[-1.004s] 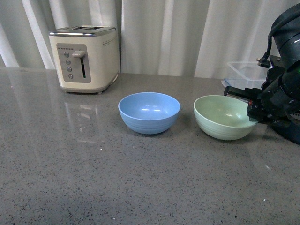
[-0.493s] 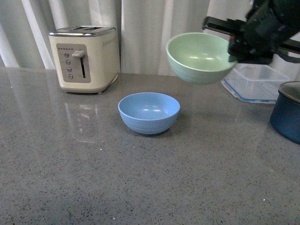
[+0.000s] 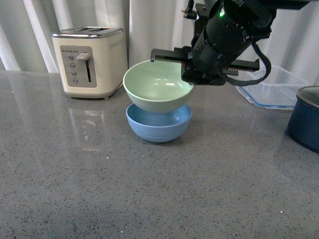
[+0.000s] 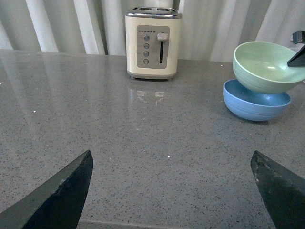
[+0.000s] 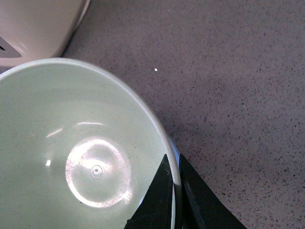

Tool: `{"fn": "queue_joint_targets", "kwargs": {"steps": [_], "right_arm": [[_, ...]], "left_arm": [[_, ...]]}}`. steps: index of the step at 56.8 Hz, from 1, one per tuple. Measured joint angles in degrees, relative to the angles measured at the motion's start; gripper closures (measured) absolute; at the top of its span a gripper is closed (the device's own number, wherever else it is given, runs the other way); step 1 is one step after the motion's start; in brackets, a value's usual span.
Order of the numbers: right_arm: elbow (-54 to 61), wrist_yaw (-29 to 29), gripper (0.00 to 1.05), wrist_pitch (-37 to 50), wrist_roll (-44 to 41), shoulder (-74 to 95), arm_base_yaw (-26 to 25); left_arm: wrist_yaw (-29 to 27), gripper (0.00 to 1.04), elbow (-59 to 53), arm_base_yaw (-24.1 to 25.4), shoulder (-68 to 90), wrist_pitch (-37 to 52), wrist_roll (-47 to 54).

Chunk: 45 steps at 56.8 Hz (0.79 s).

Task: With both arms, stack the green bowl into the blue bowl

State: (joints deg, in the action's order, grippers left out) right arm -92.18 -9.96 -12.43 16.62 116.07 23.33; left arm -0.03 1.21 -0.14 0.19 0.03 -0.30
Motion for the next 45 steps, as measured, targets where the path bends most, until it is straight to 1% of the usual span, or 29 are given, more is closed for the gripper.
{"fn": "queue_joint_targets", "kwargs": {"steps": [11, 18, 24, 25, 28, 30, 32, 34, 35, 36, 37, 38, 40, 41, 45], "right_arm": [[-1.09, -0.87, 1.03, -0.68, -0.39, 2.43, -0.13], [-1.09, -0.02, 0.85, -0.55, -0.24, 2.27, -0.33], [-0.96, 1.68, 0.66, 0.26, 0.24, 0.48, -0.59], [-0.87, 1.90, 0.64, 0.39, 0.28, 0.13, -0.61], [0.33, 3.56, 0.54, 1.40, 0.63, -2.34, -0.98], [2.19, 5.25, 0.45, 3.10, 0.55, -5.27, -1.44], [4.39, 5.57, 0.38, 5.29, -0.02, -8.07, -1.88], [10.97, -0.63, 0.44, 16.68, -3.93, -12.63, -2.40], [15.41, -4.48, 0.50, 24.30, -6.51, -15.43, -2.89], [18.58, -5.92, 0.53, 29.29, -8.41, -17.38, -3.39], [21.64, -6.64, 0.57, 33.57, -9.86, -19.26, -3.96], [23.17, -6.71, 0.59, 35.56, -10.16, -20.17, -4.28], [29.09, -6.78, 0.66, 42.38, -12.35, -23.61, -5.51], [30.49, -6.67, 0.68, 43.80, -12.70, -24.37, -5.81], [40.68, -5.42, 0.82, 51.49, -14.53, -29.31, -8.15]], "left_arm": [[0.00, 0.07, 0.00, 0.00, 0.00, 0.00, 0.00], [0.00, 0.07, 0.00, 0.00, 0.00, 0.00, 0.00], [0.02, 0.07, 0.00, 0.00, 0.00, 0.00, 0.00], [0.00, 0.07, 0.00, 0.00, 0.00, 0.00, 0.00], [0.00, 0.07, 0.00, 0.00, 0.00, 0.00, 0.00], [0.00, 0.07, 0.00, 0.00, 0.00, 0.00, 0.00], [0.00, 0.07, 0.00, 0.00, 0.00, 0.00, 0.00], [0.00, 0.07, 0.00, 0.00, 0.00, 0.00, 0.00], [0.02, 0.07, 0.00, 0.00, 0.00, 0.00, 0.00], [0.02, 0.07, 0.00, 0.00, 0.00, 0.00, 0.00], [0.00, 0.07, 0.00, 0.00, 0.00, 0.00, 0.00], [-0.02, 0.07, 0.00, 0.00, 0.00, 0.00, 0.00], [-0.02, 0.07, 0.00, 0.00, 0.00, 0.00, 0.00], [-0.02, 0.07, 0.00, 0.00, 0.00, 0.00, 0.00], [0.00, 0.07, 0.00, 0.00, 0.00, 0.00, 0.00]]}}
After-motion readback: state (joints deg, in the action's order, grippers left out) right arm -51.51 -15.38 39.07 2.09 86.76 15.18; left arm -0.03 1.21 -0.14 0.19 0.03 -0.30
